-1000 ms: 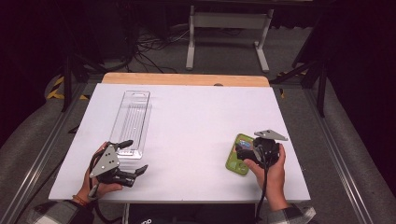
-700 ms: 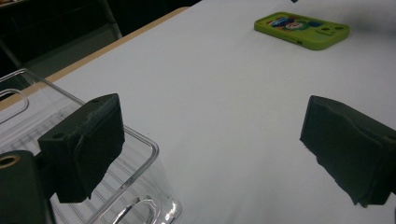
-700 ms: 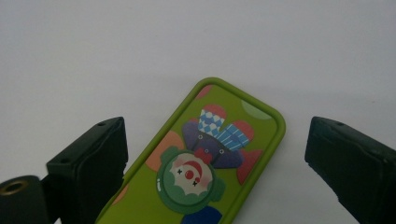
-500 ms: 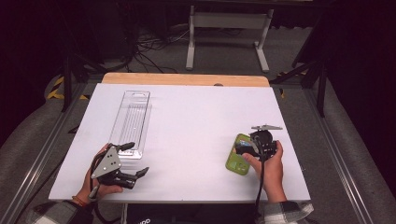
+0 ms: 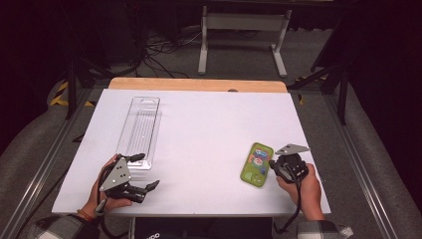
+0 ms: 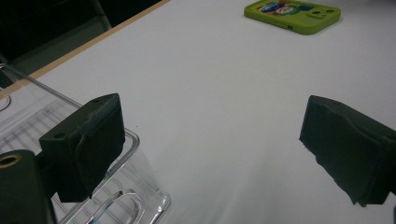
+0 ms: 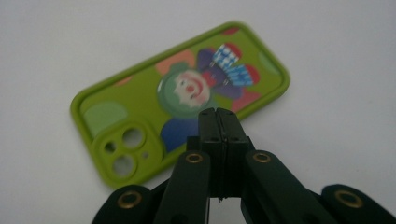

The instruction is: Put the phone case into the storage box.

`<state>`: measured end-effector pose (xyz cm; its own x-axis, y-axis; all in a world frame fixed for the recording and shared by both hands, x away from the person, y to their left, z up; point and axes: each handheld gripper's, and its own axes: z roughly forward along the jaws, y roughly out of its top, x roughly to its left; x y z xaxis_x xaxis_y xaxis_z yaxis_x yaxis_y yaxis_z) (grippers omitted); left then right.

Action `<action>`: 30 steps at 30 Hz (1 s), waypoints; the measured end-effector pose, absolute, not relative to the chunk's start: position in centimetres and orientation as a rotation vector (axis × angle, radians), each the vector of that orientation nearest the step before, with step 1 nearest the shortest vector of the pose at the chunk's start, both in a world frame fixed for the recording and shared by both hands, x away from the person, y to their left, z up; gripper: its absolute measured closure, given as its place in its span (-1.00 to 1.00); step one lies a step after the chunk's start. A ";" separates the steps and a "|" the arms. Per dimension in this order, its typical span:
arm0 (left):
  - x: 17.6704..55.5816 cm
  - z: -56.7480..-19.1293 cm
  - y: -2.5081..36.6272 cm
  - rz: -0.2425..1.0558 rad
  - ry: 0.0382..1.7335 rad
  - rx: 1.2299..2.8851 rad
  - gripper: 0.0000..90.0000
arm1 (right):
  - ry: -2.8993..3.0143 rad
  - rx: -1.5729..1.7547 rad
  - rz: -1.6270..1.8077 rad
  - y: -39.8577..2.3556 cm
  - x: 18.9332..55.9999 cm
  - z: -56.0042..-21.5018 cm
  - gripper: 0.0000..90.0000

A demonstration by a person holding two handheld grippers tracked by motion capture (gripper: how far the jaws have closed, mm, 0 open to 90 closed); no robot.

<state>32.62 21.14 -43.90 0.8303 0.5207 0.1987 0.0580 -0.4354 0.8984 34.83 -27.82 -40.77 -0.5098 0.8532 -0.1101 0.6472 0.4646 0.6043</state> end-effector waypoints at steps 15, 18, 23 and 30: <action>32.7 -44.2 21.0 0.539 0.435 1.995 -0.84 | 2.689 1.039 0.310 -24.8 34.3 -41.0 1.00; 32.7 -44.2 21.0 0.541 0.438 1.996 -0.84 | 2.702 1.013 0.281 -24.4 34.4 -41.3 1.00; 32.7 -44.3 21.0 0.535 0.441 2.004 -0.84 | 2.701 0.984 0.319 -23.7 34.7 -41.1 1.00; 32.7 -44.3 21.0 0.537 0.441 2.010 -0.84 | 2.696 0.972 0.352 -23.5 35.0 -40.5 0.98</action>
